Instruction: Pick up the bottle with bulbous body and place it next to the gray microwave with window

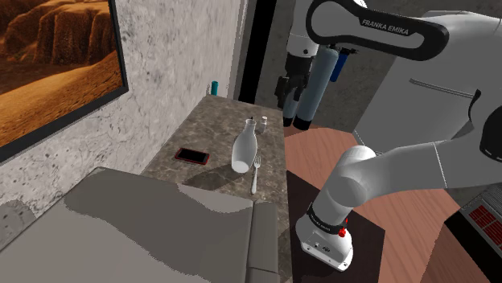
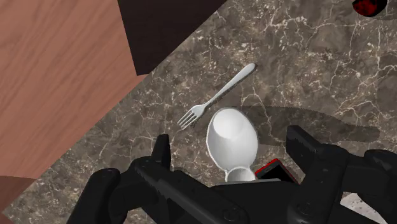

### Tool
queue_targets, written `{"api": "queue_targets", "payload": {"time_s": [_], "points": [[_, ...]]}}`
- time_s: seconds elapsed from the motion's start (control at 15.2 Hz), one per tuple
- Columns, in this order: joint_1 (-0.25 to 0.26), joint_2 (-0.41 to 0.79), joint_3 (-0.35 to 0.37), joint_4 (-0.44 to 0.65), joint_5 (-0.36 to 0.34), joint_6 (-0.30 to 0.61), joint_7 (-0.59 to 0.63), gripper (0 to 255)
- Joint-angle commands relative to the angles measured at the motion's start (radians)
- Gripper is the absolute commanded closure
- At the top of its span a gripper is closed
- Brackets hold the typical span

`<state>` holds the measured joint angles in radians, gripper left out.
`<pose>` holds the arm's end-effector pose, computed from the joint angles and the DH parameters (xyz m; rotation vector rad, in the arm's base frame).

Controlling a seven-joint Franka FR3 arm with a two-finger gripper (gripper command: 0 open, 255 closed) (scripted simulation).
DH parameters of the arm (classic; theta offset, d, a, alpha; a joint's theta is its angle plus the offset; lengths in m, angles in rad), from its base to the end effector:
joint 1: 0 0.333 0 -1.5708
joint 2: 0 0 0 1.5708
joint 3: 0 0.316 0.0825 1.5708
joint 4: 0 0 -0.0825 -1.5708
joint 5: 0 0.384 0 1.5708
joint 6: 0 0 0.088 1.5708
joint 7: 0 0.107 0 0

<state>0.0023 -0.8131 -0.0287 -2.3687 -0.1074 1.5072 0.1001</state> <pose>0.2923 -0.0224 0.5876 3.0468 -0.1849 -0.0687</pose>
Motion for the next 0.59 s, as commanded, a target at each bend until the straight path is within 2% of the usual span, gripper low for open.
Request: {"api": "queue_targets", "payload": {"time_s": [0.0, 0.53], "points": [[0.000, 0.000, 0.000, 0.000, 0.000, 0.000, 0.000, 0], [0.001, 0.227, -0.030, -0.037, 0.049, 0.267, 0.037, 0]]}}
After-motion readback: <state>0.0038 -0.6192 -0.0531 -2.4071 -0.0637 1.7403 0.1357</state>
